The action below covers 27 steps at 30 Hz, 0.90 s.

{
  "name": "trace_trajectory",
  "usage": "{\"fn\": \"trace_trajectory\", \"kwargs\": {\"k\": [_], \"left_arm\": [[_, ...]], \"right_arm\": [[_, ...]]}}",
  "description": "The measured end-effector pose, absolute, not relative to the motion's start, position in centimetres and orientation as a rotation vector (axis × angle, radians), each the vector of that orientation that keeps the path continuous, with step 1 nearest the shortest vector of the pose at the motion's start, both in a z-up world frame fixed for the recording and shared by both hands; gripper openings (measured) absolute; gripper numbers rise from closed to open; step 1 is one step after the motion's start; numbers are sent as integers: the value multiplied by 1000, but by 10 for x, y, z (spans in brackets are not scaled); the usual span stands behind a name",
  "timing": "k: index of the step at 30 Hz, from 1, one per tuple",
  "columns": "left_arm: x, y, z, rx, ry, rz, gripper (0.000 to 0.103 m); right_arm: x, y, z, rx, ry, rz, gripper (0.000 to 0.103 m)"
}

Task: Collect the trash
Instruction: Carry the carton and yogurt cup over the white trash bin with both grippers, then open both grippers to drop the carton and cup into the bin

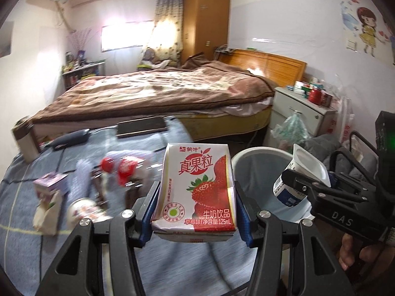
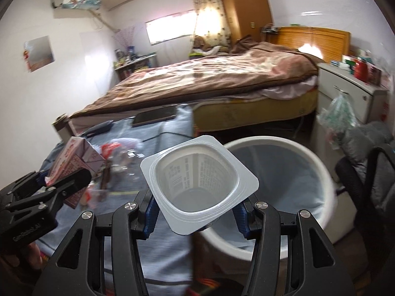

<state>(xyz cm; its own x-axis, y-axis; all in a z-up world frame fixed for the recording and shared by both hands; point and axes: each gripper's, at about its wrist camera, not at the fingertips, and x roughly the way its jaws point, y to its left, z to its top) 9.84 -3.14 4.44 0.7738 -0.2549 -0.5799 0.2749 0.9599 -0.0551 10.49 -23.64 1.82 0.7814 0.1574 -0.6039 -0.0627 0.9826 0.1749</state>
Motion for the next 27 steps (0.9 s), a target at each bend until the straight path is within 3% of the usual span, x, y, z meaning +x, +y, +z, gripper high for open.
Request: {"fn": "trace_trajectory", "kwargs": {"k": [22,24,27], "left_arm": [[141,-137,7,77,751,-436,60],[141,-135,6,71,752,-428,67],[142,-131,7,55,750,-430,70]], "right_arm": [[134,-312,-22,149,835,-31,53],[132,-313,-23,158,834,-37,61],[130,-315,-22,175,822,-36,65]]}}
